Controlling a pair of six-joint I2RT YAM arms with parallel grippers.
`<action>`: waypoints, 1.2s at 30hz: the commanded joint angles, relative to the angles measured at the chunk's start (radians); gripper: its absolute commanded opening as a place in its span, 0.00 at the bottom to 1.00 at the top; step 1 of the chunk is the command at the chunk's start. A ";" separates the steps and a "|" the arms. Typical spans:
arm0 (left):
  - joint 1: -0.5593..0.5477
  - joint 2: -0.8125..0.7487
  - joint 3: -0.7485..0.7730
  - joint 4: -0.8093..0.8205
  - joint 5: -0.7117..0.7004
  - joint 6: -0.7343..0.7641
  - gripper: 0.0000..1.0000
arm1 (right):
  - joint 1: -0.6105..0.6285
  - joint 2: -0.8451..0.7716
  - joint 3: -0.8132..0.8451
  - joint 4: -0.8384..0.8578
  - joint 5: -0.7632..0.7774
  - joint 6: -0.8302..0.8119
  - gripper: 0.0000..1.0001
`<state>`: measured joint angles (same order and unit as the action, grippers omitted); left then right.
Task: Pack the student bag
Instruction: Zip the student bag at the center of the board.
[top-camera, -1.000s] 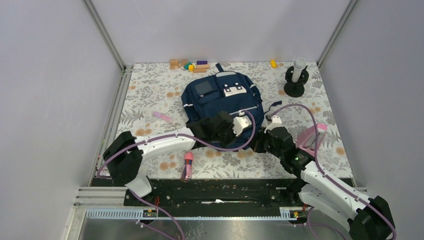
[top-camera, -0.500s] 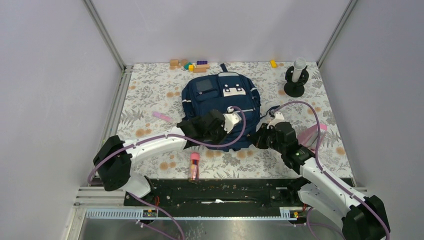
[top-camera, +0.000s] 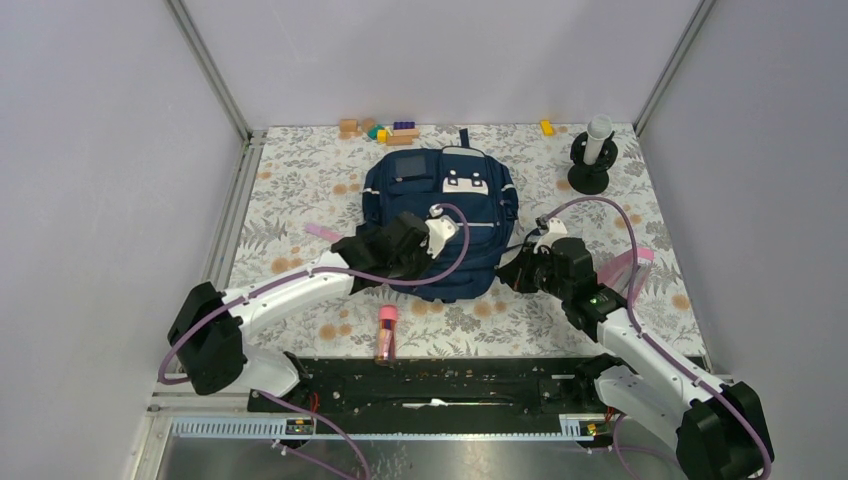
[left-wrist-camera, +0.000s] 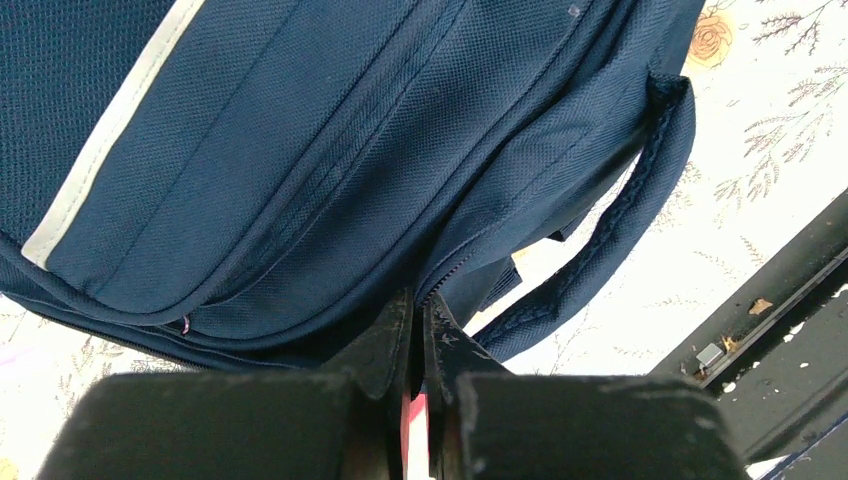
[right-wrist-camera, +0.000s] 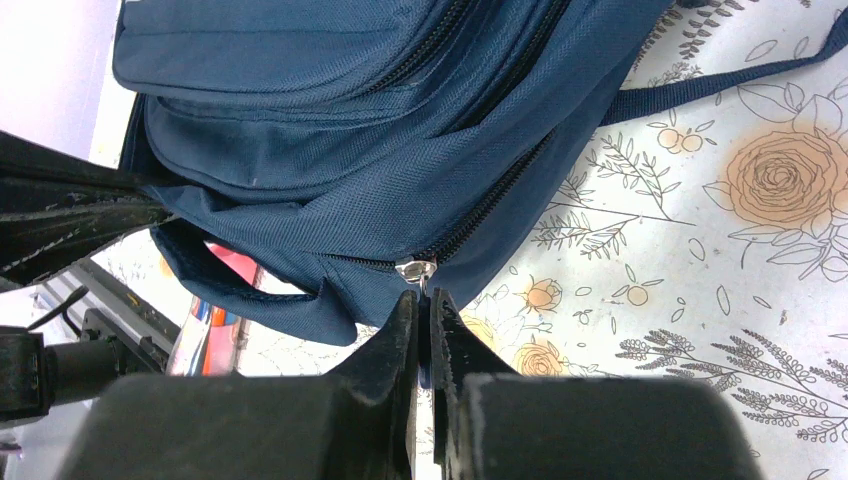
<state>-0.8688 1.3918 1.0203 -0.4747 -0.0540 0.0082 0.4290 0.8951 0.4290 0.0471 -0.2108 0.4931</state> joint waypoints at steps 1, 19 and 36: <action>0.035 -0.061 0.039 0.015 -0.064 0.032 0.02 | -0.027 -0.016 0.010 0.023 -0.039 -0.069 0.00; -0.076 0.081 0.234 0.187 0.211 -0.098 0.75 | -0.024 -0.026 -0.020 0.050 -0.101 -0.078 0.00; -0.120 0.296 0.291 0.222 0.178 -0.115 0.59 | -0.024 -0.048 -0.050 0.070 -0.114 -0.052 0.00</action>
<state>-0.9791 1.6638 1.2545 -0.3042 0.1463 -0.1101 0.4103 0.8703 0.3759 0.0692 -0.2756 0.4290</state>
